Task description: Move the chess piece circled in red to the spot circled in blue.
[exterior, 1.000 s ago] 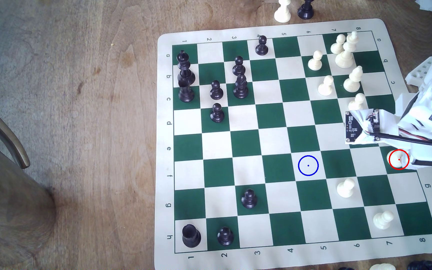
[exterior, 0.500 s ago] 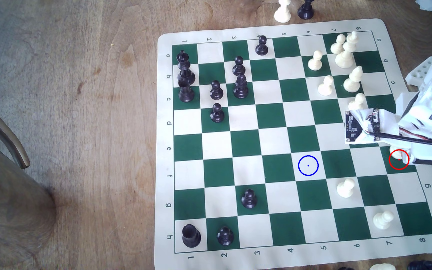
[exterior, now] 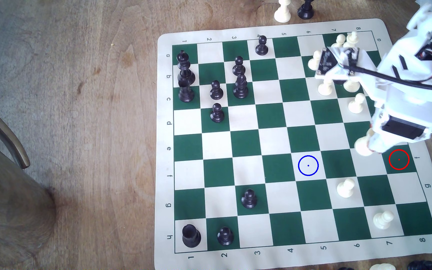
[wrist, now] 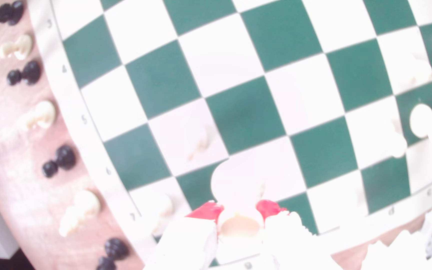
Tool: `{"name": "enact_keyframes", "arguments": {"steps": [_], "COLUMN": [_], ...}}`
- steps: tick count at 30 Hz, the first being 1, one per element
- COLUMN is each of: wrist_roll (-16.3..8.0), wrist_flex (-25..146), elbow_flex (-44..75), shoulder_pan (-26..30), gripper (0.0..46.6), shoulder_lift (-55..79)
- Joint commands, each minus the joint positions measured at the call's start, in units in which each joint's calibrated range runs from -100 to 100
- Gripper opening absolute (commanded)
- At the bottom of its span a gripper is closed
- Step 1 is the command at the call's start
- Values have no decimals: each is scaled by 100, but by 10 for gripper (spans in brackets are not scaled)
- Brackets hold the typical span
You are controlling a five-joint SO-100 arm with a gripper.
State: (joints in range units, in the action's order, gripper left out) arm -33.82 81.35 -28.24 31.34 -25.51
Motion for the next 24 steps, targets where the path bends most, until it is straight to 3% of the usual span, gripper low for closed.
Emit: {"name": "enact_keyframes", "arguments": {"steps": [1,15,24], "wrist_roll": [73,259,303], "wrist_flex": [-437,-1551,-1788], "elbow_flex": [358,685,739], "shoulder_pan": [-189,-901,-776], "gripper": [2,2,2], "shoulder_lift": [98,1601,1949]}}
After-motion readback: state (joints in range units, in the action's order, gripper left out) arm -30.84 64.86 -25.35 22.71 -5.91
